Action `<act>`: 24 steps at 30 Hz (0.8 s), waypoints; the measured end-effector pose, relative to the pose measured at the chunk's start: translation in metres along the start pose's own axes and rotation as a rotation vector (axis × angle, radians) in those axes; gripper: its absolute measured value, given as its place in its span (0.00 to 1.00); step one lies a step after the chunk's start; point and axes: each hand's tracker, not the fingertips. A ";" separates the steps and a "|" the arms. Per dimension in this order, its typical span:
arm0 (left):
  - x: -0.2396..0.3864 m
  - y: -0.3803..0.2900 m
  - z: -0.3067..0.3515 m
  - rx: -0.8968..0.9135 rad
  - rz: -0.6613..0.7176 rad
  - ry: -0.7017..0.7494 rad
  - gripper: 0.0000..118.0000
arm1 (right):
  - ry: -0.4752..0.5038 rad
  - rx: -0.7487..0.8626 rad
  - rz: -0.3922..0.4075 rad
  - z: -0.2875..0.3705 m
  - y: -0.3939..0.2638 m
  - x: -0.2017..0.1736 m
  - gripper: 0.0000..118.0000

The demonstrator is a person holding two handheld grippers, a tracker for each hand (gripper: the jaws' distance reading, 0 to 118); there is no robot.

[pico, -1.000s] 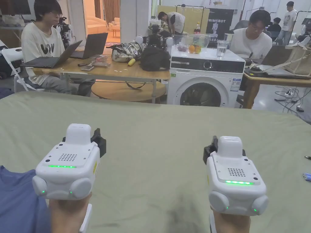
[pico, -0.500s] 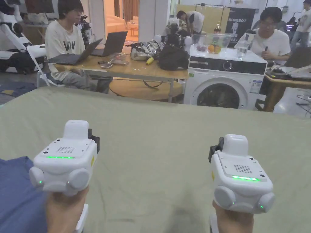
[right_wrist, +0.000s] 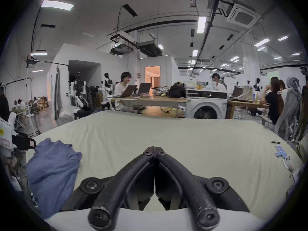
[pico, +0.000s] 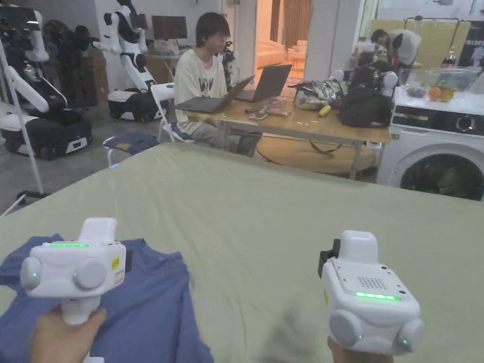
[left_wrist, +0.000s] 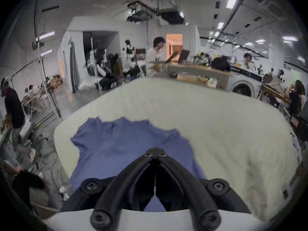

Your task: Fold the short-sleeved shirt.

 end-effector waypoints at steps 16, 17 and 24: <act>-0.054 -0.021 -0.112 -0.511 0.054 -0.215 0.60 | 0.056 -0.074 0.092 -0.015 -0.024 -0.021 0.00; -0.047 -0.031 -0.123 -0.553 0.025 -0.210 0.60 | 0.053 -0.078 0.095 -0.015 -0.025 -0.019 0.00; -0.012 -0.050 -0.106 -0.392 -0.166 -0.064 0.48 | 0.035 -0.103 0.101 -0.016 -0.028 -0.012 0.00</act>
